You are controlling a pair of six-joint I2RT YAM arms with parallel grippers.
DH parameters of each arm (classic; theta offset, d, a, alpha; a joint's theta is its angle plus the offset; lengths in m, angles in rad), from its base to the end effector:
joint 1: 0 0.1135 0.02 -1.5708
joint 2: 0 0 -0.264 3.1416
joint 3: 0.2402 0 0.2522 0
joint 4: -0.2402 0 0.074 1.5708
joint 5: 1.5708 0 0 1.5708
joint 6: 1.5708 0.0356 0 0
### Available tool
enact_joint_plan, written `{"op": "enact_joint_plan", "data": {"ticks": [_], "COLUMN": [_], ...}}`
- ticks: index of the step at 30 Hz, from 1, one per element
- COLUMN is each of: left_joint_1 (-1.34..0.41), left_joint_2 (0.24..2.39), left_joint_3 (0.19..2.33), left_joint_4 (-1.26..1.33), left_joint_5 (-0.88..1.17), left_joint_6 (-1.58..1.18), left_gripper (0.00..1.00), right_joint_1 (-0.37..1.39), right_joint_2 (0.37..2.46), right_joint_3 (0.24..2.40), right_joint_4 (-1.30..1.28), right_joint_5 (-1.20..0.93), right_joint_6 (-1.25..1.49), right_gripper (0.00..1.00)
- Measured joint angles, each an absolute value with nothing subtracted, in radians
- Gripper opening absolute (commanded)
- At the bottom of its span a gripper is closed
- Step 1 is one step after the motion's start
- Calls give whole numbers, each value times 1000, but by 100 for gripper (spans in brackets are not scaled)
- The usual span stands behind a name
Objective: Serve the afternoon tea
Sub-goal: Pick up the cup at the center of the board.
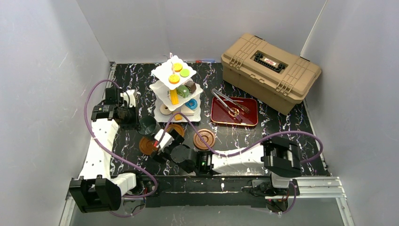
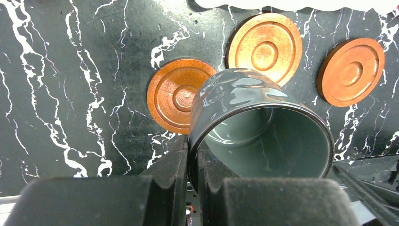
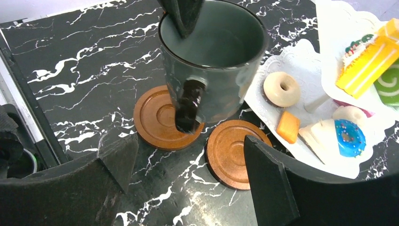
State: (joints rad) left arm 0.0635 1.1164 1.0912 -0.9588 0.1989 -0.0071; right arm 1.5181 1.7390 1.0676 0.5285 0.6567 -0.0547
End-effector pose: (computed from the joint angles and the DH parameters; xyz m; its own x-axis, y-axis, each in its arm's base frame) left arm 0.2108 0.0064 0.3138 -0.8314 -0.0598 -0.5525 0.0411 0.9849 -0.1685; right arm 0.0425 0.3928 0.2538 0.0340 -0.1773 -0.9836 -0.7584 0.6364 -0.1409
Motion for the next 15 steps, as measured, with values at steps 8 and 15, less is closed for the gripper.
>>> {"op": "enact_joint_plan", "data": {"ticks": [8,15], "left_joint_1": [40,31], "left_joint_2": [1095,1067], "left_joint_3": [1094,1094], "left_joint_4": [-981,-994], "left_joint_5": [194,202], "left_joint_6": [-63,-84], "left_gripper": [0,0], "right_joint_1": [1507,1445], "right_joint_2": [1804,1808], "right_joint_3": [1142,1145], "right_joint_4": [527,525], "right_joint_5": [660,609], "right_joint_6": [-75,-59], "right_gripper": [76,50]}}
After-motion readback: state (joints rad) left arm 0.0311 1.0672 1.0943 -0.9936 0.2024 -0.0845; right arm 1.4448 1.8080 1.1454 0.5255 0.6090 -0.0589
